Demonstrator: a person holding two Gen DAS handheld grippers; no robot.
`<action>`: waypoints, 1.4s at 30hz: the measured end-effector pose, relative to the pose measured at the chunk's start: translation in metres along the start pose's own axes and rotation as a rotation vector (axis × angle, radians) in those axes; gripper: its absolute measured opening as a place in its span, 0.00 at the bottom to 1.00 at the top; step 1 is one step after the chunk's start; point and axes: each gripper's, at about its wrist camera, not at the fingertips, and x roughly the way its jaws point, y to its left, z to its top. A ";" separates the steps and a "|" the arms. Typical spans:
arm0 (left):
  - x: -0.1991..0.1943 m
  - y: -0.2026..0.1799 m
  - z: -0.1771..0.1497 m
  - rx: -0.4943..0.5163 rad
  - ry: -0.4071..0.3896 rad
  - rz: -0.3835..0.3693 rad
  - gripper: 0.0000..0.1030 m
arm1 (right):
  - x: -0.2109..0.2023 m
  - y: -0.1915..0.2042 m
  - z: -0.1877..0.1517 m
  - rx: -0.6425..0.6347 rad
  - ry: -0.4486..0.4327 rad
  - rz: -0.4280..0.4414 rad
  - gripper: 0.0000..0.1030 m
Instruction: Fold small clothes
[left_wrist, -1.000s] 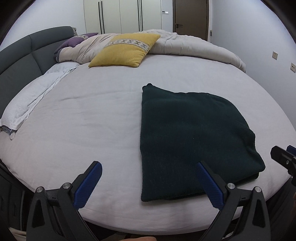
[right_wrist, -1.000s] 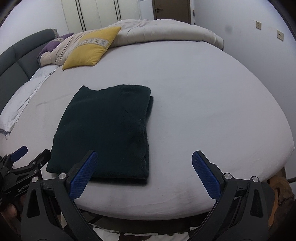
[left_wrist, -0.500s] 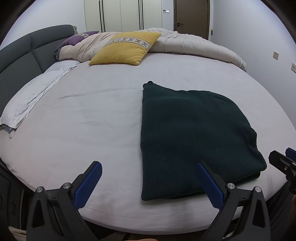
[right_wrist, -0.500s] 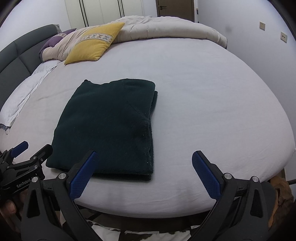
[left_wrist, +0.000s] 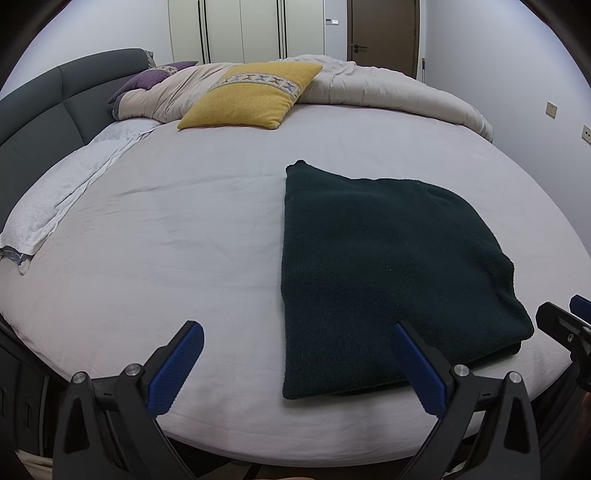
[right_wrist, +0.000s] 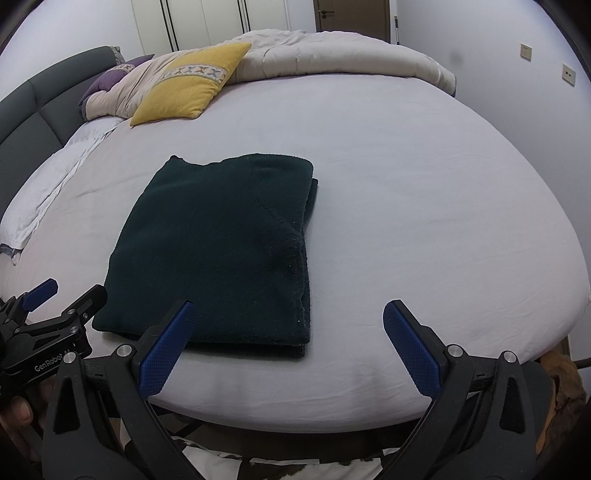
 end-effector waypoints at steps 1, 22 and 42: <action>0.000 0.000 0.000 0.000 0.000 -0.001 1.00 | 0.000 0.000 0.000 0.000 0.000 0.000 1.00; 0.002 0.004 -0.005 -0.001 0.003 -0.002 1.00 | 0.001 0.003 -0.002 -0.003 0.002 0.000 1.00; 0.001 0.005 -0.005 -0.001 0.003 -0.003 1.00 | 0.000 0.004 -0.003 -0.001 0.004 0.001 1.00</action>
